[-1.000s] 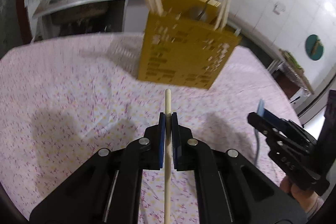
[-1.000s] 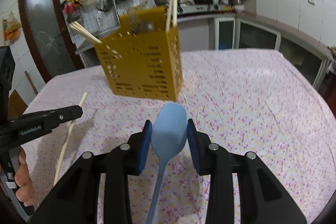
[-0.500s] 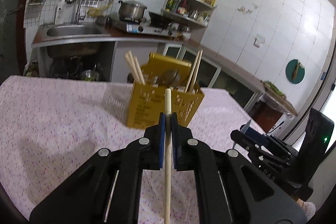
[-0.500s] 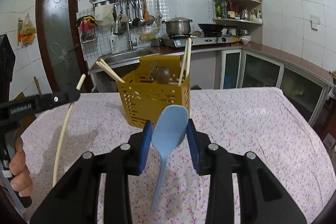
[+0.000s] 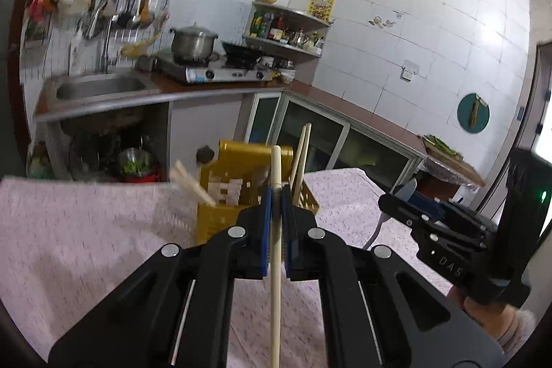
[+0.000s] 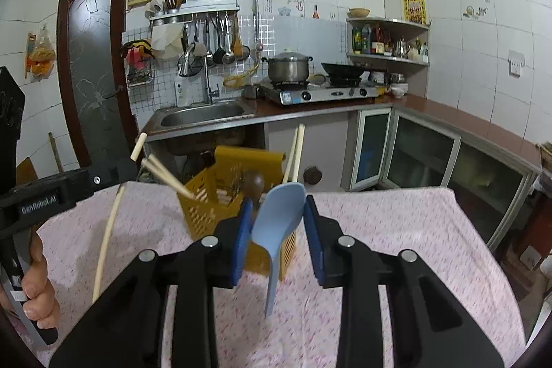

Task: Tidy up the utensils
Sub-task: 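Lift the chopstick and blue spoon and carry them above the yellow holder, then lower the chopstick and spoon into the holder and open both grippers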

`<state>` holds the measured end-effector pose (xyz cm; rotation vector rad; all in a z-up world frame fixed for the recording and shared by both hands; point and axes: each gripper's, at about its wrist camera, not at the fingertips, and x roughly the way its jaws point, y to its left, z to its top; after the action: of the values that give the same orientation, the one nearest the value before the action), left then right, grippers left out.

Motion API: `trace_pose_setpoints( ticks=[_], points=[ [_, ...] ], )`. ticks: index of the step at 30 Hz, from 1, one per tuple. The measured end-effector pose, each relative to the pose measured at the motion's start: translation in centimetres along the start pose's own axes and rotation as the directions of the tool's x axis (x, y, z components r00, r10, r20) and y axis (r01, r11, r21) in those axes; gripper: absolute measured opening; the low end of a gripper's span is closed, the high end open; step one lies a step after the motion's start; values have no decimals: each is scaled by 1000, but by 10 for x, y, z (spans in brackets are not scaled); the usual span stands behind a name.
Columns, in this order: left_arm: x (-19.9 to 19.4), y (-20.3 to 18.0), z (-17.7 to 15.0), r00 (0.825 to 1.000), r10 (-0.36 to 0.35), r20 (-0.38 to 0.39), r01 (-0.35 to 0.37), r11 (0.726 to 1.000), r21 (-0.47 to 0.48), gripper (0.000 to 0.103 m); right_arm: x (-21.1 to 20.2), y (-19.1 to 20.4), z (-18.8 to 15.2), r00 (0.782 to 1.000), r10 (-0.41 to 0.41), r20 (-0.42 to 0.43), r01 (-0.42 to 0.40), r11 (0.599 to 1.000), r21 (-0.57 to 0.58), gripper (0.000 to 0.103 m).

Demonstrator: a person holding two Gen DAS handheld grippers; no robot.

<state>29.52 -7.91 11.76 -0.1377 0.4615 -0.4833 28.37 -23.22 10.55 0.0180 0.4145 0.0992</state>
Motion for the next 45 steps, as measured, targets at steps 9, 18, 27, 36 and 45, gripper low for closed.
trace_pose_setpoints(
  ticks=[9, 18, 27, 36, 45],
  points=[
    [13, -9, 60, 979, 44, 200, -58, 996, 65, 4, 12, -7, 68, 998, -3, 66, 4, 1000, -8, 30],
    [46, -2, 106, 904, 119, 410, -159, 985, 64, 4, 38, -17, 107, 996, -7, 84, 7, 1000, -3, 30],
    [106, 3, 86, 858, 221, 463, -282, 957, 65, 4, 64, -18, 95, 996, 14, 83, -13, 1000, -19, 30],
    [116, -1, 61, 858, 231, 458, -312, 944, 109, 4, 64, -11, 98, 993, 42, 109, -40, 999, -27, 30],
    [118, 20, 44, 881, 220, 419, -279, 956, 86, 5, 98, -18, 59, 997, 71, 20, -71, 998, 1, 30]
  ],
)
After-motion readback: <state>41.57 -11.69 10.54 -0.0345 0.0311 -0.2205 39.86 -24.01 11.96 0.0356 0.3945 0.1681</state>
